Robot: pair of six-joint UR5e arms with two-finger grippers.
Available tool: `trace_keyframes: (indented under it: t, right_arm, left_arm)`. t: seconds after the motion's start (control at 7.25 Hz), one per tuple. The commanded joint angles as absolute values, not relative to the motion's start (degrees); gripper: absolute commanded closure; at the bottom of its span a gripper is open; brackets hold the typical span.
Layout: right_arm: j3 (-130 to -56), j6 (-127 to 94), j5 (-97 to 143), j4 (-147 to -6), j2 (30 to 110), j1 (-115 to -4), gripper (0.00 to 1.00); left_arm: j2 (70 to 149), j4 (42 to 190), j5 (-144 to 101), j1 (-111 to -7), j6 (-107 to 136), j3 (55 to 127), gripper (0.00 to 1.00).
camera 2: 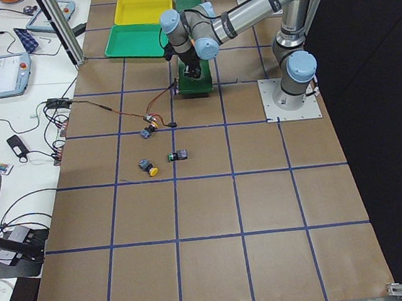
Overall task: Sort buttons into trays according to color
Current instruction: 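Carry the green push-button onto the belt and open the left gripper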
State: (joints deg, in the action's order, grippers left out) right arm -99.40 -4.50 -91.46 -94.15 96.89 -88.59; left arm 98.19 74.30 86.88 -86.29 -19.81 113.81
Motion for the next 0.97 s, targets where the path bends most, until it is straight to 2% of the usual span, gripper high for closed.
trace_keyframes:
  t: [0.0,0.14,0.28,0.41,0.55,0.83]
  right_arm:
    - [-99.40,-4.66,-91.49,-93.87,96.94,-88.59,0.00]
    - [-99.40,-4.66,-91.49,-93.69,96.86,-88.59,0.00]
    - [-99.40,-4.66,-91.58,-93.52,96.86,-88.59,0.00]
    - [-99.40,-4.75,-91.58,-93.34,96.86,-88.59,0.00]
    - [-99.40,-4.75,-91.67,-93.25,96.86,-88.59,0.00]
    - [-99.40,-4.75,-92.11,-93.16,96.94,-88.59,0.00]
  left_arm:
    - [98.79,71.29,85.78,-86.58,-8.90,113.04,0.10]
    - [97.92,70.06,85.78,-86.14,-8.79,111.20,0.00]
    - [97.91,70.31,86.91,-83.87,-9.05,107.79,0.00]
    - [100.00,70.40,87.71,-77.41,-9.40,104.27,0.00]
    - [103.59,70.23,87.45,-70.82,-9.93,100.41,0.00]
    - [114.29,70.13,92.51,-66.55,-25.55,86.82,0.00]
